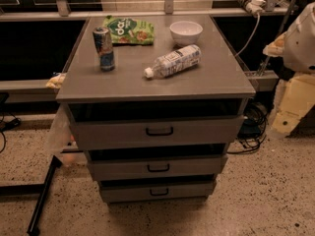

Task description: Open bottom drawer

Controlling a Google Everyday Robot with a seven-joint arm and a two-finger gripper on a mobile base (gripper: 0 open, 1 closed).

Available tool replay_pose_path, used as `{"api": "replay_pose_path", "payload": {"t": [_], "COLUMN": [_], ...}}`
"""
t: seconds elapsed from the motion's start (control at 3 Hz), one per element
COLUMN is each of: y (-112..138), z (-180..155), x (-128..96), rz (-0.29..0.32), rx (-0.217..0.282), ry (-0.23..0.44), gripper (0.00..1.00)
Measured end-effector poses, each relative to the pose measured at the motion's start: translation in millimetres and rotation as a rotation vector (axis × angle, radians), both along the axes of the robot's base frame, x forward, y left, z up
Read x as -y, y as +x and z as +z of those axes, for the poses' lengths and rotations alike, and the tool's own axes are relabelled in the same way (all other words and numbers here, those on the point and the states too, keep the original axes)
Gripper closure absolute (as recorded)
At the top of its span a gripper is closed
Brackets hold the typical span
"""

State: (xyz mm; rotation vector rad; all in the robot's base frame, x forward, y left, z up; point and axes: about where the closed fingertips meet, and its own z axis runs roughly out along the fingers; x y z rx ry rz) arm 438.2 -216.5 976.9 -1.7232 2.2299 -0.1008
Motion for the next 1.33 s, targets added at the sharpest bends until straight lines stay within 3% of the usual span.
{"api": "replay_pose_path", "payload": {"t": [0.33,0.67,1.0,1.33], "y": [0,0,1,-4], "z": [0,-35,-120,-226], "x": [0,-2,-5,-12], "rz": [0.0,0.004,0.02,0.028], "rx": [0.0,-0.01,-0.049,-0.129], "ry": [0.0,0.015,0.055,0.128], "gripper": [0.0,0.19,0.42,0.65]}}
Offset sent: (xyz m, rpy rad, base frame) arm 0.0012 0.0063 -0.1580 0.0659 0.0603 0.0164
